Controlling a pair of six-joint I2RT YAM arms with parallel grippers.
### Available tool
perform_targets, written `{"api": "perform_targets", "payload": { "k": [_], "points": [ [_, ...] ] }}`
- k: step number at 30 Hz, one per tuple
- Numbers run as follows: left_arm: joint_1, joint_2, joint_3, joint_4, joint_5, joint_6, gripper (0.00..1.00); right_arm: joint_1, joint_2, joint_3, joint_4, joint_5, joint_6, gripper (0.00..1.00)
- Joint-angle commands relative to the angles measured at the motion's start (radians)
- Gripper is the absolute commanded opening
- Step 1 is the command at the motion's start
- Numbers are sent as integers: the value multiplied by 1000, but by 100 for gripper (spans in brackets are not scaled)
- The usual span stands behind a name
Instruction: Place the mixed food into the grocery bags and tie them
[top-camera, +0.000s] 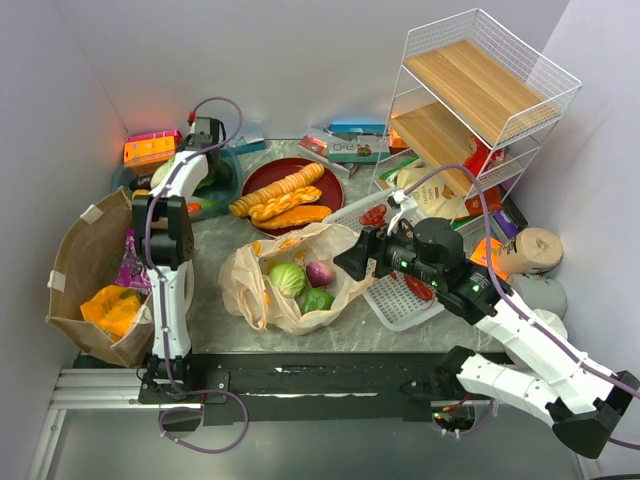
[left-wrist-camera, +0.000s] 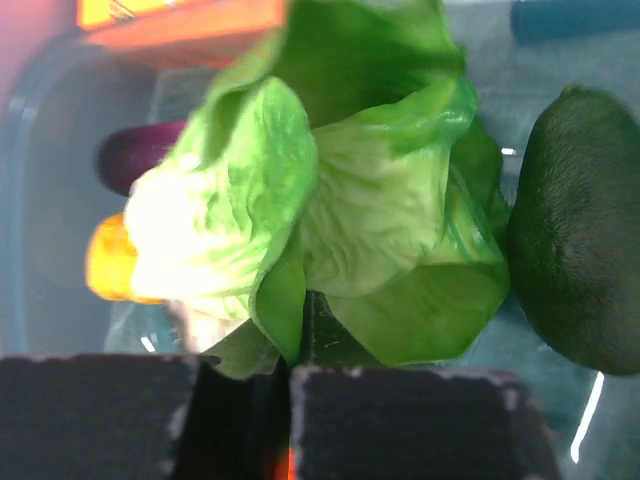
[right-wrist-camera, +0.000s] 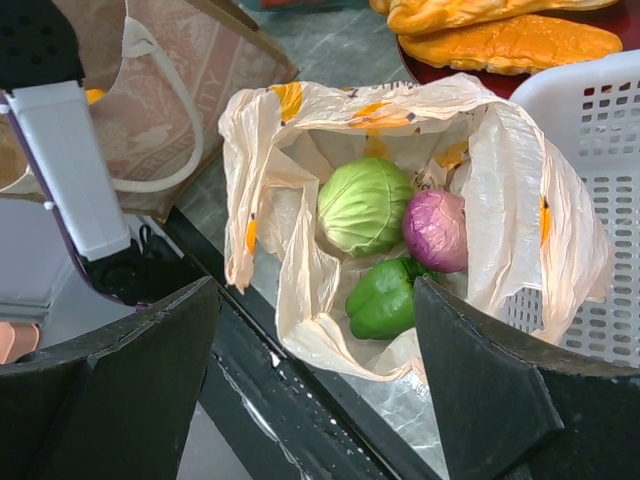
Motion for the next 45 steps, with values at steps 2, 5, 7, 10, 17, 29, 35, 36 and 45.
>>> {"api": "perform_targets", "payload": {
  "k": [2, 5, 7, 10, 17, 29, 35, 36, 45],
  "points": [
    [-24, -202, 39, 50, -18, 5, 1, -5, 4, 16, 24, 19, -5, 85],
    [-42, -293, 38, 80, -30, 26, 1, -5, 10, 18, 27, 17, -7, 85],
    [-55, -354, 44, 86, -18, 29, 1, -3, 15, 18, 33, 17, -5, 85],
    [-73, -426, 62, 77, 23, 31, 1, -5, 16, 15, 53, 20, -7, 85],
    [-130, -596, 104, 3, 340, -70, 1, -5, 53, 24, 215, -50, -173, 99],
    [-173, -946, -371, 178, 1092, -488, 1, 4, 202, 88, 560, -142, -470, 100],
    [-285, -995, -487, 231, 1261, -600, 1, 35, 251, 79, 715, -81, -608, 99],
    [-298, -1003, -513, 242, 1284, -612, 1, 38, 256, 78, 726, -49, -622, 99],
    [-341, -1083, -617, 342, 1390, -709, 1, 41, 305, 116, 671, 85, -639, 99]
  ]
}}
